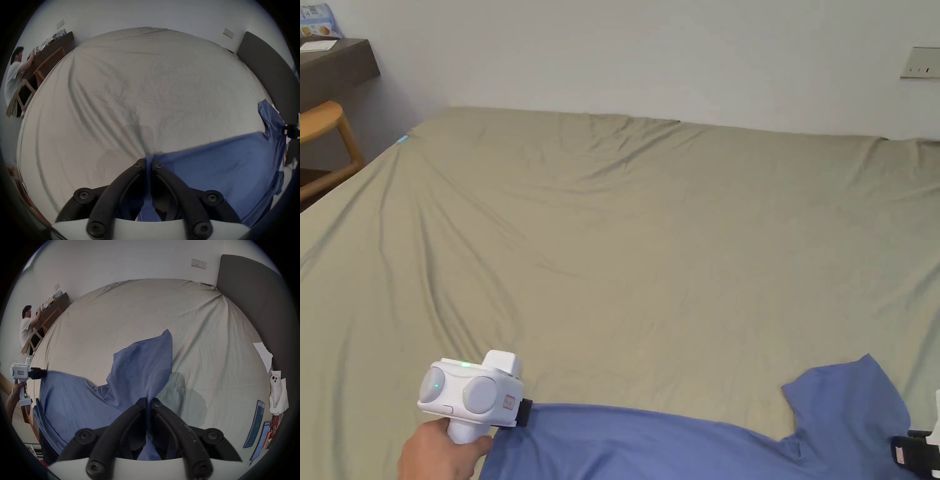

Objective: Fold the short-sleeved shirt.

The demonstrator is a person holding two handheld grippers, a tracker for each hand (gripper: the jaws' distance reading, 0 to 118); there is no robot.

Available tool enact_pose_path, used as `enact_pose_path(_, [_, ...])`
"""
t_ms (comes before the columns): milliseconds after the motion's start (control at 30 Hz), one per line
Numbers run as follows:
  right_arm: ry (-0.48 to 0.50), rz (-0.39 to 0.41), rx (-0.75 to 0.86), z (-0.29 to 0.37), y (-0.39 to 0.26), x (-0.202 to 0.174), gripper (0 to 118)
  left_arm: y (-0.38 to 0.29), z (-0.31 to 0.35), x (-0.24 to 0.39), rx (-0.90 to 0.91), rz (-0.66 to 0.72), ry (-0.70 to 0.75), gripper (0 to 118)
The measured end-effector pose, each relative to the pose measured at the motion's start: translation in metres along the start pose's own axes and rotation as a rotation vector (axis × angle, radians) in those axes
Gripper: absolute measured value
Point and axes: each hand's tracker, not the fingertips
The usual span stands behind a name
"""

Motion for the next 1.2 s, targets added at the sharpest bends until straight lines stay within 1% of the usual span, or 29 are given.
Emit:
enact_pose_path(33, [0.002, -0.003, 0.001, 0.000, 0.000, -0.001, 5, -0.002, 0.001, 0.008, 0.012, -0.085, 0.035, 6])
enact_pose_path(67, [0.006, -0.005, 0.004, 0.000, -0.001, -0.001, 5, -0.003, 0.003, 0.012, 0.016, -0.133, 0.051, 6])
enact_pose_path(100, [0.008, -0.007, 0.007, 0.002, -0.001, -0.002, 5, -0.004, 0.007, 0.014, 0.026, -0.152, 0.072, 6])
enact_pose_path(233, [-0.011, 0.008, 0.033, 0.015, -0.001, -0.001, 5, 0.005, 0.033, 0.011, 0.103, -0.059, 0.035, 6])
enact_pose_path(367, [-0.019, 0.005, 0.053, 0.025, 0.003, 0.006, 5, 0.021, 0.063, 0.009, 0.179, -0.078, 0.024, 6])
enact_pose_path(433, [-0.017, -0.010, 0.066, 0.028, 0.007, 0.011, 5, 0.034, 0.072, 0.005, 0.197, -0.052, -0.030, 6])
enact_pose_path(500, [-0.013, -0.018, 0.072, 0.027, 0.012, 0.016, 5, 0.045, 0.071, 0.004, 0.196, -0.050, -0.017, 6])
enact_pose_path(600, [-0.020, -0.031, 0.081, 0.025, 0.020, 0.022, 5, 0.054, 0.070, 0.013, 0.215, -0.092, 0.045, 6])
enact_pose_path(767, [-0.015, -0.039, 0.087, 0.019, 0.036, 0.030, 5, 0.067, 0.067, 0.009, 0.216, -0.044, 0.009, 6])
enact_pose_path(833, [-0.010, -0.040, 0.086, 0.014, 0.042, 0.031, 5, 0.070, 0.065, 0.011, 0.214, -0.050, 0.014, 6])
enact_pose_path(967, [-0.043, -0.024, 0.090, 0.001, 0.056, 0.035, 5, 0.081, 0.058, 0.006, 0.228, -0.044, 0.024, 6])
enact_pose_path(1033, [-0.037, -0.037, 0.090, -0.005, 0.066, 0.039, 5, 0.091, 0.056, 0.003, 0.233, -0.001, 0.015, 6])
enact_pose_path(1133, [-0.034, -0.071, 0.109, -0.008, 0.080, 0.044, 5, 0.106, 0.056, 0.002, 0.254, -0.012, 0.032, 6])
enact_pose_path(1200, [-0.044, -0.080, 0.136, -0.009, 0.089, 0.045, 5, 0.115, 0.056, 0.000, 0.268, -0.019, 0.033, 6])
